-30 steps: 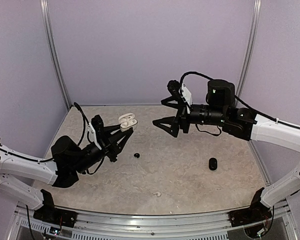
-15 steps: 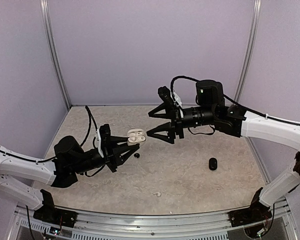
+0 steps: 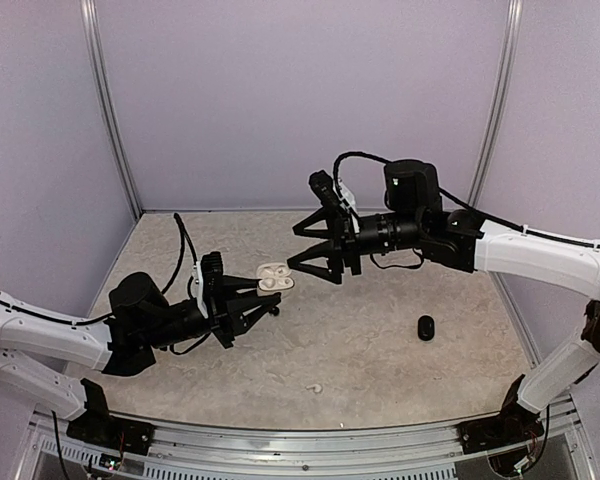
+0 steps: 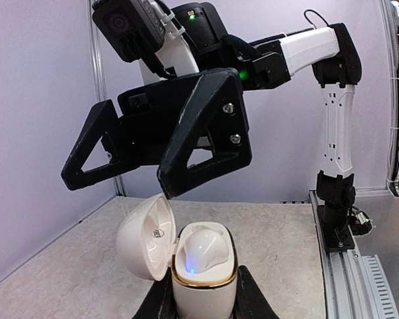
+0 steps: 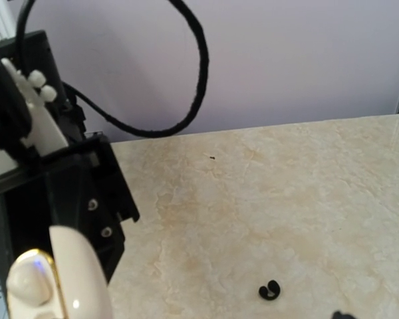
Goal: Insert the wireless bluetooth earbuds into the charging case
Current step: Adjust the right earbud at the center of the board.
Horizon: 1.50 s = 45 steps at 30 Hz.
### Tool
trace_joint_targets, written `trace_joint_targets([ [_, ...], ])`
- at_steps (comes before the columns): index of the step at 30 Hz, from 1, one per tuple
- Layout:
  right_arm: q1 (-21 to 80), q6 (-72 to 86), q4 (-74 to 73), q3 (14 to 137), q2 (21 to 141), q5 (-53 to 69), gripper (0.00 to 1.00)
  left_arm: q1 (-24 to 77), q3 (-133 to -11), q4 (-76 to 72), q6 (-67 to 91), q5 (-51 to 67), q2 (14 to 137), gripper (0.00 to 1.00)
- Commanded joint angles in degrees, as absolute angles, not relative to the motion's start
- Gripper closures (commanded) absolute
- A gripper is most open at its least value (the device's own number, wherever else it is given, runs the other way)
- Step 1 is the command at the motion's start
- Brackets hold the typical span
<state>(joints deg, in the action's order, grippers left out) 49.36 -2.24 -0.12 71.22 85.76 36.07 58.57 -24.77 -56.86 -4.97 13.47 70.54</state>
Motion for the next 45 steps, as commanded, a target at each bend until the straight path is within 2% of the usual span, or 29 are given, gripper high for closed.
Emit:
trace_joint_targets([
  [1, 49.6, -1.1, 0.6, 73.0, 86.6, 35.4, 0.16, 58.9, -24.7, -56.3, -5.6, 14.3, 69.7, 0.92],
  [8, 49.3, -2.4, 0.4, 70.9, 82.8, 38.2, 0.15, 57.0, -22.5, -58.6, -2.1, 12.9, 68.5, 0.93],
  [16, 48.3, -2.7, -9.5, 66.6, 79.1, 34.6, 0.17, 54.7, -19.1, -59.3, 1.8, 11.2, 65.1, 0.93],
  [23, 48.9, 3.5, -12.5, 54.9, 78.4, 30.4, 0.27, 53.8, -16.6, -58.8, 3.3, 9.4, 61.8, 0.92],
  [29, 55.0, 11.1, -10.0, 47.2, 81.4, 24.3, 0.37, 53.8, -15.8, -59.5, 3.9, 8.9, 61.6, 0.93],
  [37, 58.6, 14.5, -4.5, 43.3, 88.5, 18.5, 0.54, 53.8, -15.6, -60.2, 3.6, 8.7, 62.2, 0.92],
  [45, 60.9, 14.7, -3.2, 43.9, 94.4, 16.6, 0.56, 53.8, -15.3, -60.0, 3.5, 8.2, 61.4, 0.93],
])
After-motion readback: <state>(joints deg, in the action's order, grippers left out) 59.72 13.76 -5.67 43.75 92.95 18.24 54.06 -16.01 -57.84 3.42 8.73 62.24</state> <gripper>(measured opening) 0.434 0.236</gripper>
